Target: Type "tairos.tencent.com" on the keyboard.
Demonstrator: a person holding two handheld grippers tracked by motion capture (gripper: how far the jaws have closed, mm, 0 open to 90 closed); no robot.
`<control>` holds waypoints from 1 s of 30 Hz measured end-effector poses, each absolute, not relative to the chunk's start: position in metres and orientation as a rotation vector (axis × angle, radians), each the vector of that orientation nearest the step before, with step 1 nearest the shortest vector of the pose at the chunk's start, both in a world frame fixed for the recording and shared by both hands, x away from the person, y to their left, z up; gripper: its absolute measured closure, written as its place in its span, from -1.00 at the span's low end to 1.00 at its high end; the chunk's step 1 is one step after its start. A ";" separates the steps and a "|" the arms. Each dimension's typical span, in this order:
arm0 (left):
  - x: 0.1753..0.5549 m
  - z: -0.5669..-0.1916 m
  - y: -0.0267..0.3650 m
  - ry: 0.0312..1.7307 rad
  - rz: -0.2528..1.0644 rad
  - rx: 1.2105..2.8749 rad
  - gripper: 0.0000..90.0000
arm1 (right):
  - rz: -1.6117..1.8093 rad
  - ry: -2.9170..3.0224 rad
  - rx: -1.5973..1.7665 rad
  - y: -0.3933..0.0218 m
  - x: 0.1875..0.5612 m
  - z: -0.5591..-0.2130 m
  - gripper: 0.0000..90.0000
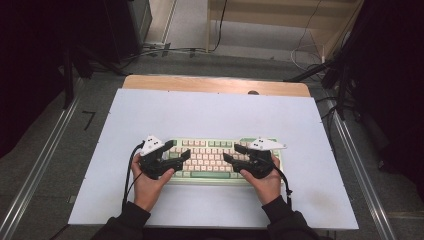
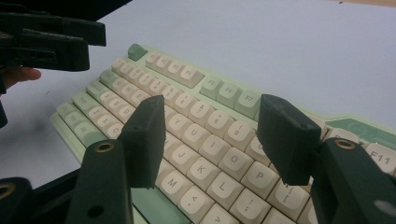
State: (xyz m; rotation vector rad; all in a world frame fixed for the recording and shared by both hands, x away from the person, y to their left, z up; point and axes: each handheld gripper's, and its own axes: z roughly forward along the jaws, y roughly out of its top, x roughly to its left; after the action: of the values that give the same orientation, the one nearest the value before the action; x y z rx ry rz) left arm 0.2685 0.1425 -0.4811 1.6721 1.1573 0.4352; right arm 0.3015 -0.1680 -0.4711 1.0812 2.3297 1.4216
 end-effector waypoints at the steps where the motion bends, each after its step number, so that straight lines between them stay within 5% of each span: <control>1: 0.268 -0.481 0.142 1.156 0.435 1.673 -0.43 | 1.421 2.330 1.081 -0.168 0.302 -0.471 -0.10; 10: 0.268 -0.481 0.136 1.142 0.452 1.692 -0.31 | 1.412 2.330 1.084 -0.168 0.302 -0.471 -0.10; 15: 0.271 -0.483 0.129 1.124 0.428 1.714 0.07 | 1.410 2.323 1.091 -0.170 0.302 -0.470 -0.10; 23: 0.274 -0.488 0.113 1.070 0.355 1.803 0.94 | 1.409 2.302 1.113 -0.178 0.305 -0.469 -0.07; 30: 0.283 -0.489 0.100 1.067 0.303 1.831 1.00 | 1.403 2.299 1.115 -0.179 0.305 -0.469 -0.07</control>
State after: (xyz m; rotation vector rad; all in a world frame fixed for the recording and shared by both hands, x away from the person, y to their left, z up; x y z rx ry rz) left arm 0.2825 0.1000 -0.4887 1.8312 1.0669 0.3031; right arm 0.3050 -0.1789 -0.4690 1.1154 2.2994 1.4027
